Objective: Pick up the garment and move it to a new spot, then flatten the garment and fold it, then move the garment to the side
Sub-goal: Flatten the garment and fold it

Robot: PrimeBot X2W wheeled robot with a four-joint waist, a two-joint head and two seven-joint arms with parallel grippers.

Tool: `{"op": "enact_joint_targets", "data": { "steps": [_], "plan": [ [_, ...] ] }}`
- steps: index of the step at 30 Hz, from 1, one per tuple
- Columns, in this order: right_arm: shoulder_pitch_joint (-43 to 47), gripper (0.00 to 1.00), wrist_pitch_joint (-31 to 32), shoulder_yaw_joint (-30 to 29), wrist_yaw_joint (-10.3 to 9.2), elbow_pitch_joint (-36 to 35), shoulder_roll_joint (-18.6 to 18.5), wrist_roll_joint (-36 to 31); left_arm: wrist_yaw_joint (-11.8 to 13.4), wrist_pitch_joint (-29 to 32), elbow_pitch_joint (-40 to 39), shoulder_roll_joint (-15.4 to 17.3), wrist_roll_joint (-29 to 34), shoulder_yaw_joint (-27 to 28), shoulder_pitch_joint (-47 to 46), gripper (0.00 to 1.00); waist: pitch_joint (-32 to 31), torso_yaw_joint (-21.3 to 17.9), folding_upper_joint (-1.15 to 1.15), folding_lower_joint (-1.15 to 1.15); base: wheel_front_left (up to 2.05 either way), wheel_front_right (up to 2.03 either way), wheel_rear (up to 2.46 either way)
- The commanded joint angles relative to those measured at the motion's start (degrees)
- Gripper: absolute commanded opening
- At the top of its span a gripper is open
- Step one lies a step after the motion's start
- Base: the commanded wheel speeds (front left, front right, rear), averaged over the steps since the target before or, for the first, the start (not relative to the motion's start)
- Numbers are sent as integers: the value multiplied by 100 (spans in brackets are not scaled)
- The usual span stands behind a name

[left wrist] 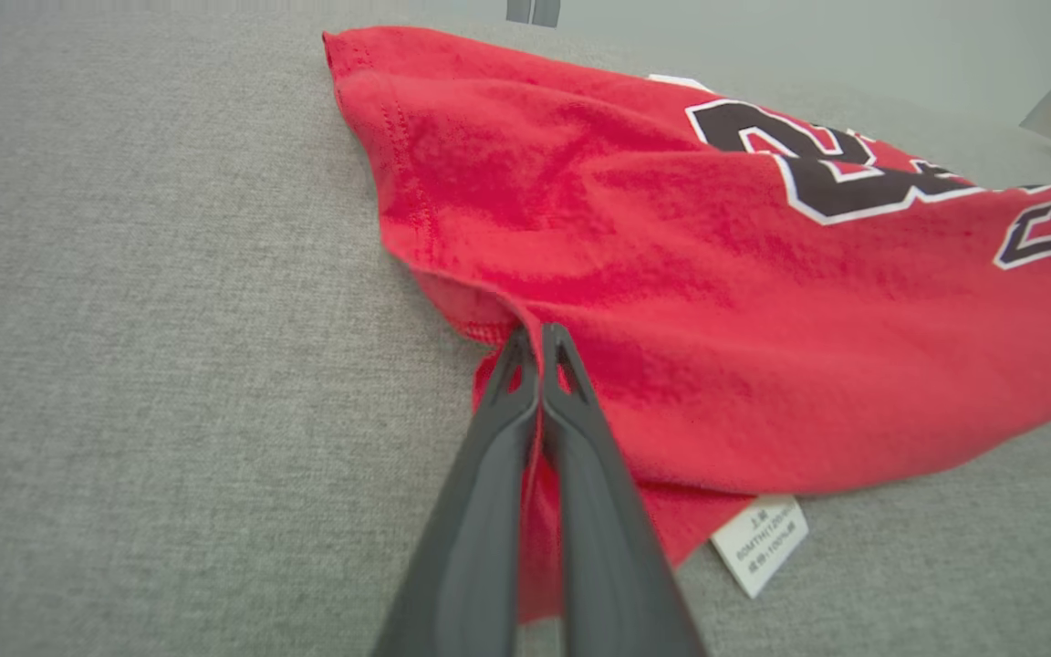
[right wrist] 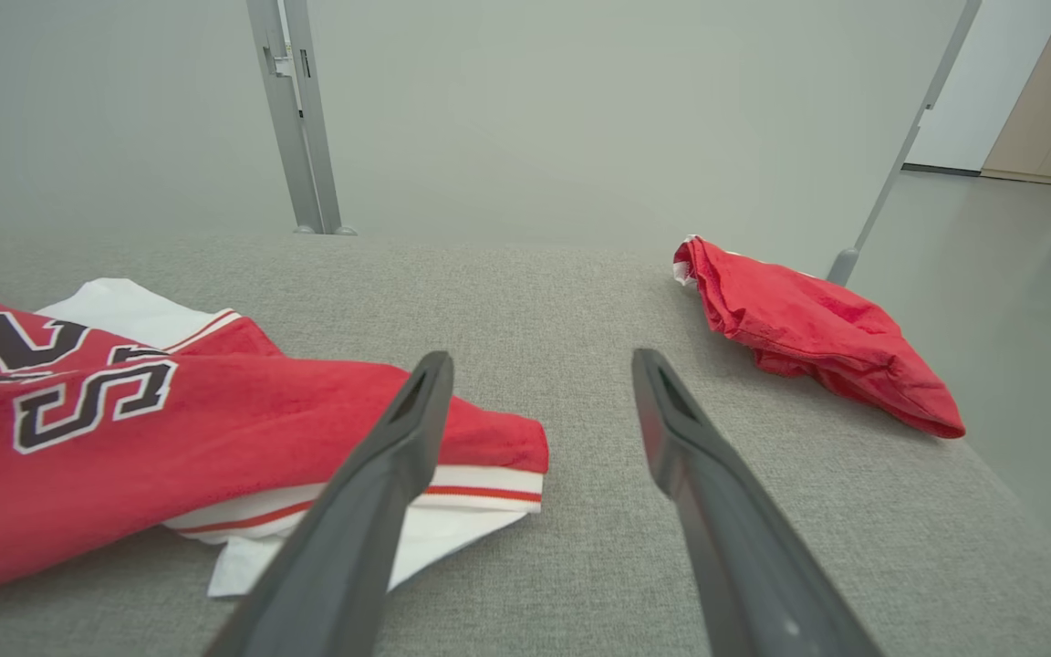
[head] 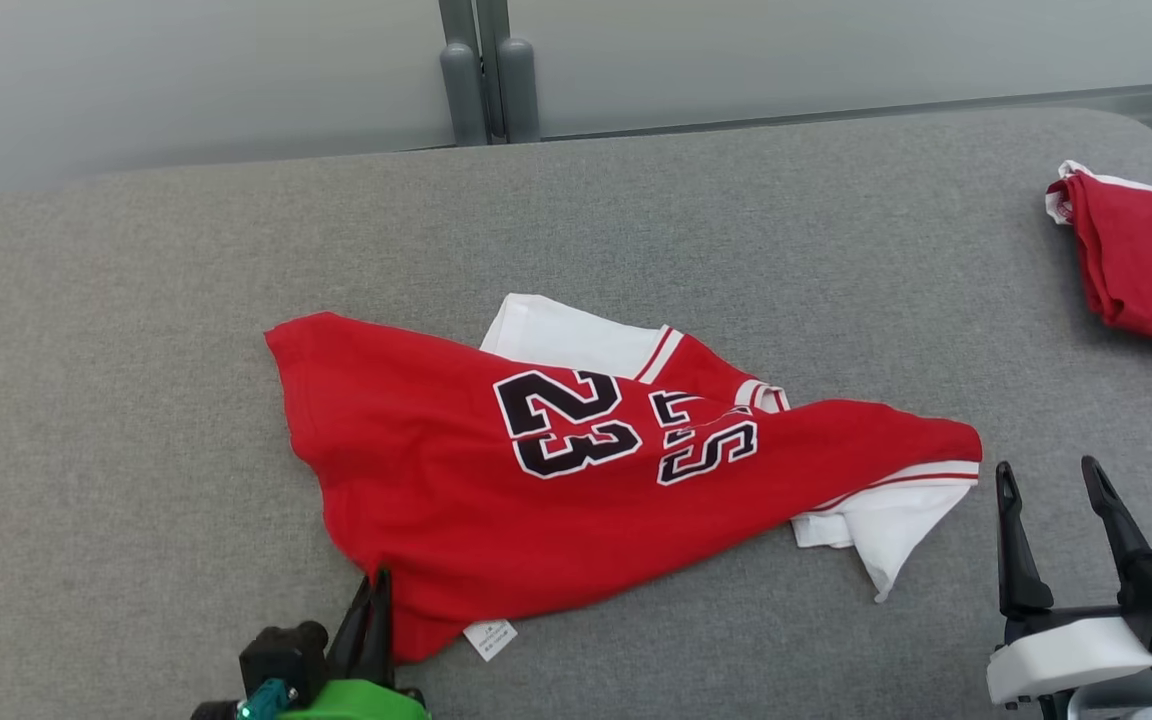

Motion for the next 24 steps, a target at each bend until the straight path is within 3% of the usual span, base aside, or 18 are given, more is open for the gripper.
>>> {"op": "enact_joint_targets", "data": {
  "steps": [1,4,10,11,13,14,20,24],
  "plan": [
    [-102,100,-18,13,-6,5,-7,13,-42,-14,-63,31,-27,49,-239,0,57,10,0,0,0,0,0],
    [-205,100,-17,79,-6,36,-9,-24,-119,-8,-3,27,-70,90,-671,0,152,-25,0,0,0,0,0],
    [-293,100,-18,184,-6,143,-8,-18,-149,283,865,207,-93,133,-1199,0,207,-254,0,0,0,0,0],
    [-298,100,-17,173,-6,153,-12,-1,-120,260,967,245,-110,179,-1246,10,216,-289,0,0,0,0,0],
    [-249,100,-18,106,-6,176,-9,29,-24,157,1166,310,-137,312,-1279,90,215,-321,0,0,0,0,0],
    [-215,100,-18,94,-6,186,-7,35,-7,125,1215,307,-170,361,-1259,100,209,-324,0,0,0,0,0],
    [-41,100,-18,-20,-6,195,-7,46,-120,-7,1108,278,-406,667,-879,100,91,-218,0,0,0,0,0],
    [34,100,-17,-110,-6,66,-8,19,-23,-17,180,226,-367,1078,-359,100,-127,-89,0,0,0,0,0]
  ]
}}
